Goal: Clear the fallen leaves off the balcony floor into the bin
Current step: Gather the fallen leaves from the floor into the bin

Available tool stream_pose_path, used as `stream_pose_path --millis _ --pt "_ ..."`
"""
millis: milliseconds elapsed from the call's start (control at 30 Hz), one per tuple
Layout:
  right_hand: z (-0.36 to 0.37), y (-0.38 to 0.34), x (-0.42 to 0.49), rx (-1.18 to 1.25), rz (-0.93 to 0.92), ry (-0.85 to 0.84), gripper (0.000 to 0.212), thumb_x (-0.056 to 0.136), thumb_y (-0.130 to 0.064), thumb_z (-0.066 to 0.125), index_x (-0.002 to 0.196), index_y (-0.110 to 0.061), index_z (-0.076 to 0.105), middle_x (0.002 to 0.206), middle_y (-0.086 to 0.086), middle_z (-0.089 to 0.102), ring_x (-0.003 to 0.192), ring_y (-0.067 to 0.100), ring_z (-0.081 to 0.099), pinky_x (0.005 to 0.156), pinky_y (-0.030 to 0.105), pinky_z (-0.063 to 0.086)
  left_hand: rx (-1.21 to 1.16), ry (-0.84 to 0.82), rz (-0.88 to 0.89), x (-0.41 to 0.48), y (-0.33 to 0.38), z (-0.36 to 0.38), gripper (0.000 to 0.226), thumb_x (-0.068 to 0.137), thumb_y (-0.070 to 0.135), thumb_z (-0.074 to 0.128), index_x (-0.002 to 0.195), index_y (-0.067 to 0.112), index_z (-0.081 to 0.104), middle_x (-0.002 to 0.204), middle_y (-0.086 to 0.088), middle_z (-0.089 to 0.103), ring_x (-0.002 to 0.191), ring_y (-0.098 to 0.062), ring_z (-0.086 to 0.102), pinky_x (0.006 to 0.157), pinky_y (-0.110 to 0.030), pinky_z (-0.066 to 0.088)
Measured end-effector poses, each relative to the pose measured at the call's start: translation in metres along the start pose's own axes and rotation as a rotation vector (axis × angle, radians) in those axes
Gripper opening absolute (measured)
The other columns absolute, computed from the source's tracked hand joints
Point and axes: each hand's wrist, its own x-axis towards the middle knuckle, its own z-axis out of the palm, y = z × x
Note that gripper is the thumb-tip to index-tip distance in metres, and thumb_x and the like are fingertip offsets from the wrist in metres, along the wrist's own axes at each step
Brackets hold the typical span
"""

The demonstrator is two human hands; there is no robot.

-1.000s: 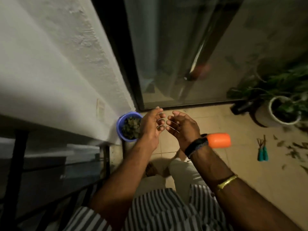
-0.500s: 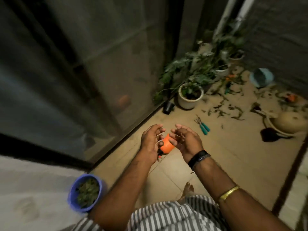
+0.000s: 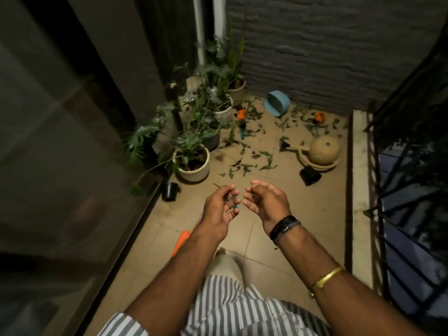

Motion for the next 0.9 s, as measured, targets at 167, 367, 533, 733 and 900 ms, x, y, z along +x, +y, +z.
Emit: stream_pose_path --millis 167,367,533,733,900 --pt "-0.012 -0.067 0.084 0.07 -0.063 0.086 0.014 0.094 0.001 0.058 0.104 -0.006 0.065 0.085 0.009 0.067 0.072 0.02 0.065 0.073 0.035 0.06 0.051 -0.077 -0.055 0.088 0.024 0.08 0.01 0.092 0.024 0.059 0.094 0.017 0.066 0.081 0.003 0.067 0.065 -0.01 0.06 0.055 -0.023 0.043" --pt "-0.024 -0.134 0.179 0.125 -0.037 0.196 0.012 0.095 0.001 0.058 0.101 -0.007 0.066 0.083 0.01 0.068 0.068 0.018 0.066 0.073 0.034 0.059 0.085 -0.118 -0.152 0.185 0.053 0.166 0.012 0.093 0.026 0.059 0.096 0.017 0.066 0.084 0.001 0.067 0.067 -0.011 0.06 0.059 -0.024 0.042" --pt "-0.028 -0.178 0.253 0.169 -0.004 0.269 0.014 0.095 0.001 0.057 0.103 -0.007 0.065 0.083 0.01 0.069 0.072 0.02 0.068 0.071 0.033 0.059 0.109 -0.077 -0.203 0.252 0.08 0.223 0.013 0.094 0.026 0.057 0.092 0.018 0.066 0.084 0.001 0.069 0.067 -0.011 0.061 0.058 -0.024 0.043" --pt "-0.047 -0.227 0.337 0.171 0.031 0.239 0.015 0.098 -0.002 0.054 0.11 -0.003 0.063 0.096 0.017 0.067 0.079 0.023 0.069 0.071 0.032 0.061 0.125 -0.035 -0.208 0.324 0.091 0.285 0.015 0.097 0.029 0.054 0.093 0.018 0.064 0.077 0.004 0.067 0.064 -0.008 0.061 0.055 -0.022 0.044" --pt "-0.081 -0.261 0.417 0.111 0.109 0.178 0.011 0.093 0.002 0.058 0.099 -0.005 0.064 0.091 0.015 0.066 0.078 0.024 0.067 0.069 0.034 0.058 0.078 0.063 -0.207 0.38 0.073 0.334 0.013 0.097 0.027 0.052 0.094 0.019 0.063 0.086 0.003 0.065 0.071 -0.012 0.06 0.065 -0.027 0.041"
